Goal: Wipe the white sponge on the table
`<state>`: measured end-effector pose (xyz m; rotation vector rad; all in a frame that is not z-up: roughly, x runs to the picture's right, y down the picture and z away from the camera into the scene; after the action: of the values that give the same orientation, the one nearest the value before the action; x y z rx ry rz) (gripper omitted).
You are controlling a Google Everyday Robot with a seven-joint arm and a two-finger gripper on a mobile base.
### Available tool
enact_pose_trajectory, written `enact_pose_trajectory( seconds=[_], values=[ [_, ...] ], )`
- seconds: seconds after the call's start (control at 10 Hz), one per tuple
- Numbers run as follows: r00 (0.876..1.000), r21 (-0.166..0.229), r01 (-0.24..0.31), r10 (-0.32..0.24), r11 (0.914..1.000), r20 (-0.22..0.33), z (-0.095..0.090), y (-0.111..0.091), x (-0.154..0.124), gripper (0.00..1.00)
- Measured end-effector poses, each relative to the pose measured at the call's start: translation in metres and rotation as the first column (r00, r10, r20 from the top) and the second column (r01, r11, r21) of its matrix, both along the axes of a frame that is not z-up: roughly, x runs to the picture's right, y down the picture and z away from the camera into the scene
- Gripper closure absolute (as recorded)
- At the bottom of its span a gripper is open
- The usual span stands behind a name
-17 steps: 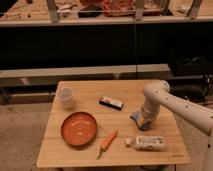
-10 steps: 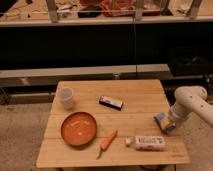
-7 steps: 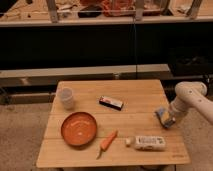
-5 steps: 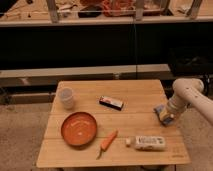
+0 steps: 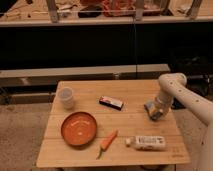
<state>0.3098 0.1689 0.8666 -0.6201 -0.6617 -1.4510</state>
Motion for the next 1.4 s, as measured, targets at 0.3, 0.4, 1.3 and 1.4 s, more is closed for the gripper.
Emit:
enact_pose_trajectory(
  seconds=[0.3, 0.4, 1.3, 1.4],
  values=[
    [0.994, -0.005, 0.083, -0.082, 0.9965, 0.066, 0.005, 0.003, -0.052, 0.62],
    [0.989, -0.009, 0.116, -0.115, 0.9932, 0.097, 0.001, 0.011, -0.068, 0.62],
    [0.977, -0.011, 0.150, -0.147, 0.9885, 0.157, -0.071, 0.075, -0.008, 0.62],
    [0.984, -0.006, 0.124, -0.122, 0.9923, 0.132, -0.077, 0.076, 0.015, 0.62]
  ],
)
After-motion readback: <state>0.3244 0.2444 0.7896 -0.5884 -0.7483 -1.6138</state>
